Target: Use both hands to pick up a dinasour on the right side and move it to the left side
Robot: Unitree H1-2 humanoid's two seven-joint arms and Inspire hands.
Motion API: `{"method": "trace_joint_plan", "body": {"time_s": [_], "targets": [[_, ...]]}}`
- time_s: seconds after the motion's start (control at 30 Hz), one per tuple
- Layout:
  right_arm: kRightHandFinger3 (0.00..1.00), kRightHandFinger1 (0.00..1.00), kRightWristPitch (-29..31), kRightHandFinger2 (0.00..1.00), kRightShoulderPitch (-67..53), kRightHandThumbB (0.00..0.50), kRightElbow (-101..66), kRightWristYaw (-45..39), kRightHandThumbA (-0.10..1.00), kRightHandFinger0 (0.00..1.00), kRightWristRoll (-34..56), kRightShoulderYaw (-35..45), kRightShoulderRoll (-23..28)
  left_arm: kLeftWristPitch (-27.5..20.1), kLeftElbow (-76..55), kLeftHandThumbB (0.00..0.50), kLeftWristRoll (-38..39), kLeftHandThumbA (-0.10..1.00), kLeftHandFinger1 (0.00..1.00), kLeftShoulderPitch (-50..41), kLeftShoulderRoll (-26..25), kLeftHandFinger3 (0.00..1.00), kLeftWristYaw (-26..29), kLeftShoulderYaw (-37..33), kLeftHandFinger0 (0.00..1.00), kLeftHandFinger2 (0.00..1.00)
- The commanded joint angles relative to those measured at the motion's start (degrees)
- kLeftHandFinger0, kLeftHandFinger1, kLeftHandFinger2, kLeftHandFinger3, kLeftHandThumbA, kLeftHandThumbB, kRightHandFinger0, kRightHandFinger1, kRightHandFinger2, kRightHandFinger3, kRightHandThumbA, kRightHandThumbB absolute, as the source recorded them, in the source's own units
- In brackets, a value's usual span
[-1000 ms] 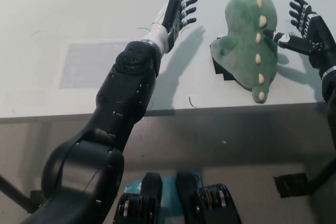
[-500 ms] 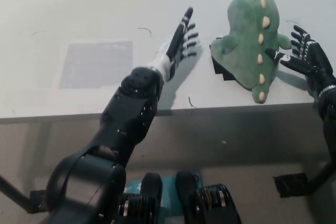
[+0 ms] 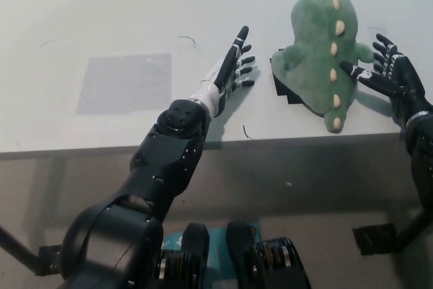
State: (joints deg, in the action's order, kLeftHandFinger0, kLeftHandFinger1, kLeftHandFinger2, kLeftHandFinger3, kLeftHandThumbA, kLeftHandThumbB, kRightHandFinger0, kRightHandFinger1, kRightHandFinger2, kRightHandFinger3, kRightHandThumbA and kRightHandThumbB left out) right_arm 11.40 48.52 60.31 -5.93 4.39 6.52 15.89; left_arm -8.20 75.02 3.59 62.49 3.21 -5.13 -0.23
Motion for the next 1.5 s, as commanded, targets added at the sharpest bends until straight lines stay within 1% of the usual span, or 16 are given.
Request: {"method": "trace_joint_plan", "body": {"time_s": [0.0,0.1,0.13,0.3,0.57,0.63,0.73,0.87,0.9,0.93,1.0,1.03,1.13,1.2,1.27,1.47], "targets": [[1.0,1.0,2.4,1.0,4.6,0.183,0.8,0.7,1.0,1.0,0.6,0.5,0.4,-0.1,1.2,0.413,-0.6,1.0,1.0,1.8,0.6,1.0,-0.2,-0.2,1.0,1.0],[1.0,1.0,2.7,1.0,4.7,0.185,0.9,0.8,1.0,1.0,0.4,0.4,0.3,0.3,1.7,0.414,-0.2,1.0,1.0,2.3,1.0,1.0,0.1,0.3,1.0,1.0],[1.0,1.0,2.7,1.0,4.7,0.171,0.7,1.0,1.0,1.0,0.3,0.3,0.1,0.6,1.8,0.443,-0.1,1.0,1.0,2.6,1.3,1.0,-0.1,0.5,1.0,1.0],[1.0,1.0,3.0,1.0,5.0,0.176,0.6,1.2,1.0,1.0,0.2,0.0,-1.2,0.7,2.8,0.488,-0.4,1.0,1.0,4.2,2.6,1.0,0.0,0.2,1.0,1.0],[1.0,1.0,2.9,1.0,4.4,0.168,-1.1,1.5,1.0,1.0,-0.5,-0.6,-3.3,0.5,3.4,0.473,-1.1,1.0,1.0,5.2,5.4,1.0,1.2,-0.4,1.0,1.0],[1.0,1.0,1.7,1.0,3.5,0.186,-3.3,2.0,1.0,1.0,-1.0,-1.1,-4.2,0.9,3.3,0.488,-0.1,1.0,1.0,5.5,6.7,1.0,1.5,0.6,1.0,1.0],[1.0,1.0,-0.1,1.0,3.1,0.18,-5.6,2.5,1.0,1.0,-1.8,-2.0,-5.4,1.1,3.1,0.463,0.4,1.0,1.0,6.3,7.4,1.0,2.0,1.3,1.0,1.0],[1.0,1.0,0.9,1.0,3.0,0.167,-6.2,1.2,1.0,1.0,-2.1,-3.3,-6.2,0.8,2.8,0.39,-0.1,1.0,1.0,7.0,7.8,1.0,2.6,1.1,1.0,1.0],[1.0,1.0,0.6,1.0,2.9,0.203,-6.6,1.7,1.0,1.0,-2.7,-3.8,-6.5,1.1,2.9,0.381,0.1,1.0,1.0,7.3,8.0,1.0,2.8,1.3,1.0,1.0],[1.0,1.0,0.9,1.0,2.8,0.21,-6.9,2.0,1.0,1.0,-3.0,-4.2,-7.1,1.2,2.8,0.353,0.5,1.0,1.0,7.5,8.3,1.0,2.3,1.6,1.0,1.0],[1.0,1.0,2.3,1.0,2.7,0.159,-7.4,2.7,1.0,1.0,-4.1,-5.3,-7.8,0.3,2.7,0.235,1.5,1.0,1.0,7.4,8.4,1.0,0.4,2.4,1.0,1.0],[1.0,1.0,2.4,1.0,2.9,0.16,-7.6,3.1,1.0,1.0,-4.4,-5.8,-8.1,-0.6,2.8,0.19,1.4,1.0,1.0,7.6,8.4,1.0,-0.1,2.4,1.0,1.0],[1.0,1.0,0.8,1.0,2.8,0.186,-8.7,4.2,1.0,1.0,-5.0,-6.7,-8.8,-1.0,3.5,0.133,0.3,1.0,1.0,7.9,8.5,1.0,0.2,1.7,1.0,1.0],[1.0,1.0,0.7,1.0,3.2,0.196,-8.5,4.5,1.0,1.0,-5.0,-6.8,-8.8,-1.0,3.5,0.141,0.5,1.0,1.0,8.1,8.3,1.0,-0.2,1.8,1.0,1.0],[1.0,1.0,0.7,1.0,3.8,0.216,-7.9,4.6,1.0,1.0,-4.8,-6.7,-8.8,-0.9,3.7,0.203,0.6,1.0,1.0,8.4,8.1,1.0,-0.4,1.9,1.0,1.0],[1.0,1.0,0.7,1.0,4.2,0.222,-7.7,5.1,1.0,1.0,-4.7,-6.4,-8.8,-0.4,4.1,0.208,0.1,1.0,1.0,9.1,7.8,1.0,-0.1,1.5,1.0,1.0]]}}
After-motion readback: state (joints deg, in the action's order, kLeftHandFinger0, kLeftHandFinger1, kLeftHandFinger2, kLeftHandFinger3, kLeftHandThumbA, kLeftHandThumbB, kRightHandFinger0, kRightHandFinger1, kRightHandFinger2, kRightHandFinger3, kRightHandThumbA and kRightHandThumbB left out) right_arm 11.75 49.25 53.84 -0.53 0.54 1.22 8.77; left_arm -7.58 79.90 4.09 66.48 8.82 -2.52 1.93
